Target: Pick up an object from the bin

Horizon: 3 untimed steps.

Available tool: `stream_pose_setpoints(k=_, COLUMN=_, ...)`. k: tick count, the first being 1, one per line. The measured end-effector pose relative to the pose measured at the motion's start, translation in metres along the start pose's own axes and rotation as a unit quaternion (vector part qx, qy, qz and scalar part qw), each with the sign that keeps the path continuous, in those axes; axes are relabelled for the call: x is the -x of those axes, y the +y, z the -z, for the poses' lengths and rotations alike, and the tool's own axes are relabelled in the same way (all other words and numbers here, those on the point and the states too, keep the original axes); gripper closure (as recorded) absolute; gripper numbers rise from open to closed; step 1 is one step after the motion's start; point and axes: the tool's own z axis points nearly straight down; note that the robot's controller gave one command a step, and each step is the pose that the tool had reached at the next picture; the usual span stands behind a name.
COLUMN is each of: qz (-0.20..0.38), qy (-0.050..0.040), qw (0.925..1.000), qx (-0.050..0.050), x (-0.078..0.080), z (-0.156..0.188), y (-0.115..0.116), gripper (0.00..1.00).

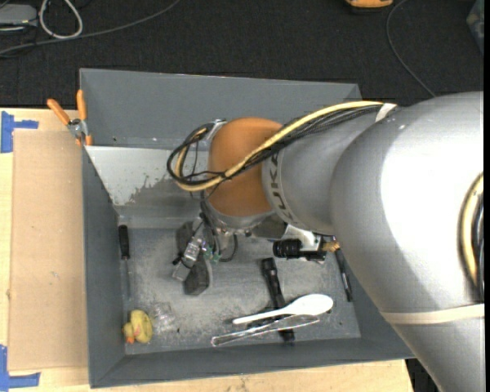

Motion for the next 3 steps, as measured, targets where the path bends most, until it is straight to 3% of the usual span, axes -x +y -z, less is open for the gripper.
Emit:
stream_pose_setpoints(k=1, qz=0.111, qy=0.0036, qw=0.9938, qx=-0.003, x=0.009, z=-0.007, y=-0.020, gripper=0.00)
stream_pose_setpoints(k=2, qz=-0.025, qy=0.0006, qw=0.9997, qx=0.000, x=0.002, z=-0.002, y=-0.005, gripper=1.00)
stream_pose_setpoints(k=3, qz=-0.025, qy=0.0006, qw=0.9997, qx=0.000, x=0.002, z=-0.002, y=-0.005, gripper=1.00)
